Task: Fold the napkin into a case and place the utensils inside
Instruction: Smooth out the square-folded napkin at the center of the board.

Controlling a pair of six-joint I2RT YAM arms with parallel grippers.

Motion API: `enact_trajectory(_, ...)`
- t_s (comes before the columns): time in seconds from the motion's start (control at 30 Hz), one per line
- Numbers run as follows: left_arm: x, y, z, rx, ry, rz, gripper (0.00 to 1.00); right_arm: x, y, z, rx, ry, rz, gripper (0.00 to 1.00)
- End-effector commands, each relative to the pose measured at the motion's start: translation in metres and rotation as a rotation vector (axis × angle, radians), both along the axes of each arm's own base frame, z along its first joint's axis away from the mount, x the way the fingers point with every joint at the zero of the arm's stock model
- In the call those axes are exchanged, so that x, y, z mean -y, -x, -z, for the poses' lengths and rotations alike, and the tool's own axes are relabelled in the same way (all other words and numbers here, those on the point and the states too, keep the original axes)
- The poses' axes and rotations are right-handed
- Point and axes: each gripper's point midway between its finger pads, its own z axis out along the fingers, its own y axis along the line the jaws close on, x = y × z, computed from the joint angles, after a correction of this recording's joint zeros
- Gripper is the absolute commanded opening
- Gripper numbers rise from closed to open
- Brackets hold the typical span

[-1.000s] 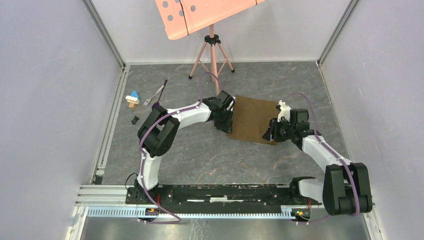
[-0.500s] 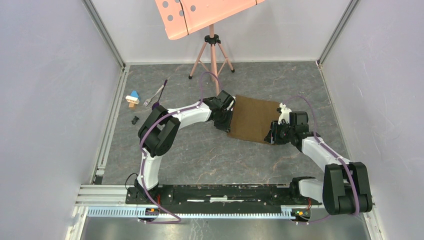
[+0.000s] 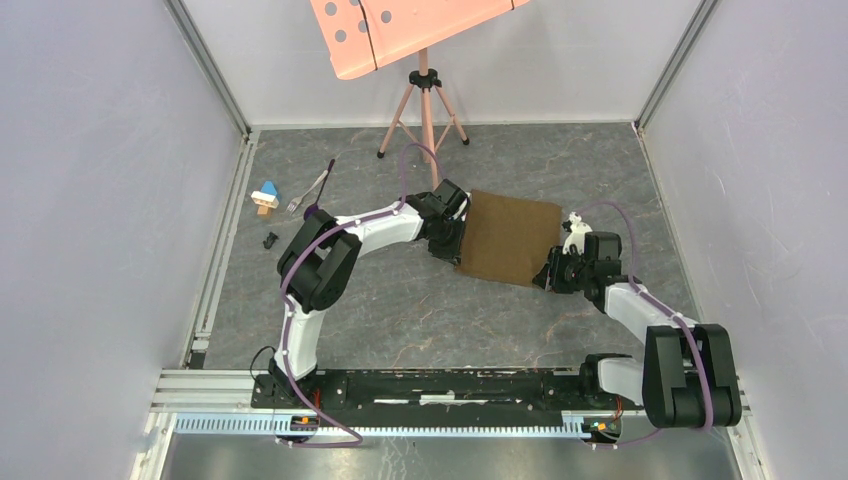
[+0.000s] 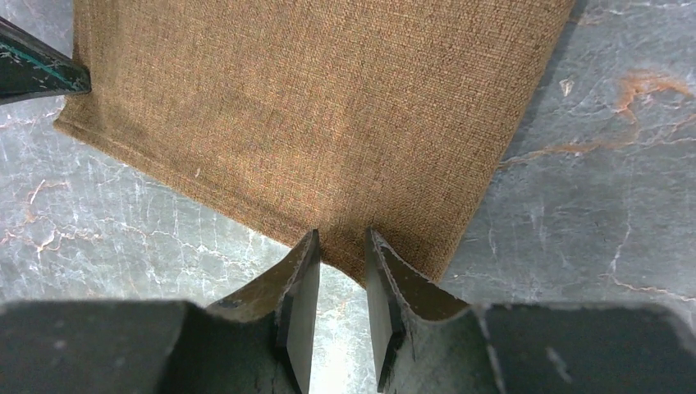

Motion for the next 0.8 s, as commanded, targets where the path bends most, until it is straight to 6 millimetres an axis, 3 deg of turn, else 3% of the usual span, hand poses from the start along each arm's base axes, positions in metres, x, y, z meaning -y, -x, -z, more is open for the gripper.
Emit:
enact_trajectory(0.0, -0.023, 0.0, 0.04, -0.021, -0.12, 0.016, 0.02, 0.009, 0.0, -0.001, -0.012, 0.072, 0.01, 0.34)
enact_trajectory(0.13, -0.024, 0.001, 0.043, -0.025, -0.125, 0.013, 0.02, 0.01, -0.011, -0.04, 0.069, 0.088, 0.001, 0.41)
enact_trajectory(0.2, -0.023, 0.002, 0.045, -0.031, -0.123, 0.014, 0.02, 0.01, -0.008, -0.036, 0.057, 0.091, -0.007, 0.42)
enact_trajectory(0.33, -0.022, 0.002, 0.046, -0.037, -0.118, 0.015, 0.02, 0.005, 0.011, 0.002, -0.038, 0.046, -0.001, 0.38)
enact_trajectory(0.47, -0.019, 0.009, 0.05, -0.07, -0.101, 0.022, 0.02, 0.034, 0.022, 0.033, -0.12, 0.181, 0.115, 0.29)
enact_trajectory(0.5, -0.018, 0.012, 0.052, -0.082, -0.097, 0.023, 0.02, 0.044, 0.022, 0.035, -0.132, 0.227, 0.149, 0.26)
enact_trajectory(0.6, -0.013, 0.025, 0.052, -0.106, -0.074, 0.033, 0.02, 0.049, 0.014, 0.029, -0.118, 0.248, 0.169, 0.25)
enact_trajectory(0.77, 0.012, 0.062, 0.05, -0.199, 0.055, 0.029, 0.02, 0.079, -0.006, 0.005, -0.083, 0.415, 0.212, 0.29)
